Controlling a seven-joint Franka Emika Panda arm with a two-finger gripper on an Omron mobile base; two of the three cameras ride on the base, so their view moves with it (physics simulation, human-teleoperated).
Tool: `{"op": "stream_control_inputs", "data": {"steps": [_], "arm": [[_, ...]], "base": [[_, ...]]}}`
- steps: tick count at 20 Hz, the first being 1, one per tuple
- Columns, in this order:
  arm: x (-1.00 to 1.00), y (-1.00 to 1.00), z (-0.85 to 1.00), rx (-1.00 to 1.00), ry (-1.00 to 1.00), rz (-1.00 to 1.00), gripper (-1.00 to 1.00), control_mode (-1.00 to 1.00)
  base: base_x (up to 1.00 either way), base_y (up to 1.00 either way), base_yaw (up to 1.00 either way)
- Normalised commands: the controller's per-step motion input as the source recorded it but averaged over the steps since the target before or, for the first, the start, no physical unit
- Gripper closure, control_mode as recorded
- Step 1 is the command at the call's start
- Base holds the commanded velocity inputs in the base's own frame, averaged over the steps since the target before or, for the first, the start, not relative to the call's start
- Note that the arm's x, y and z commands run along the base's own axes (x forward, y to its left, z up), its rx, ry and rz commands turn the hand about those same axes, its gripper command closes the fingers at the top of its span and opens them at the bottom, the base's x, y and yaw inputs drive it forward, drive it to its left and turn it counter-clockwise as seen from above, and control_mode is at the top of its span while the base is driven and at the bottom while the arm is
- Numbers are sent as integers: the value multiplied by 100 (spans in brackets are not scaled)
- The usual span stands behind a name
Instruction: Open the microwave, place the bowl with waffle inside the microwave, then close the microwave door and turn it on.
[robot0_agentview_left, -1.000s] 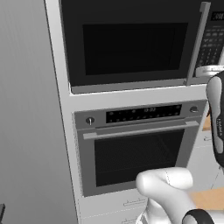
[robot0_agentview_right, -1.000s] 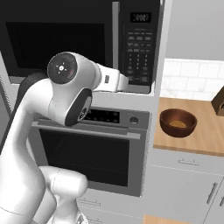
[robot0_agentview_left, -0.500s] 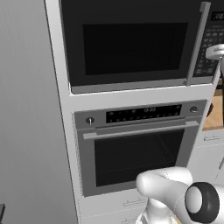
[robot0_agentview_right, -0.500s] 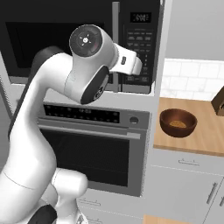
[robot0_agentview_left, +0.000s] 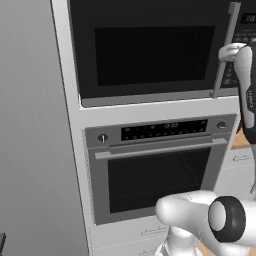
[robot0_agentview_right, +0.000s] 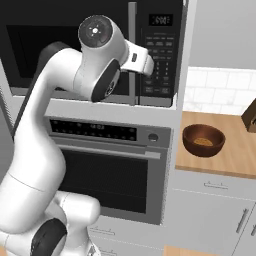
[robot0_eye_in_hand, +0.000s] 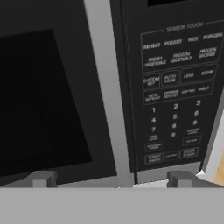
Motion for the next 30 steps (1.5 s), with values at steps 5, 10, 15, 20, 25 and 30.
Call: {"op": "stream_control_inputs", "data": {"steps": [5, 10, 15, 20, 25, 30], "arm": [[62, -30, -4, 0, 1, 0, -100, -100], [56, -8, -5, 0, 0, 5, -100, -100], [52, -8, -6, 0, 0, 8, -100, -100], [29, -1, -13, 0, -12, 3, -100, -100], [4, 0, -13, 0, -22, 0, -100, -100], [0, 0, -2, 0, -4, 0, 100, -100]], "base": [[0, 0, 0], [0, 0, 0], [0, 0, 0], [0, 0, 0], [0, 0, 0], [0, 0, 0]]}}
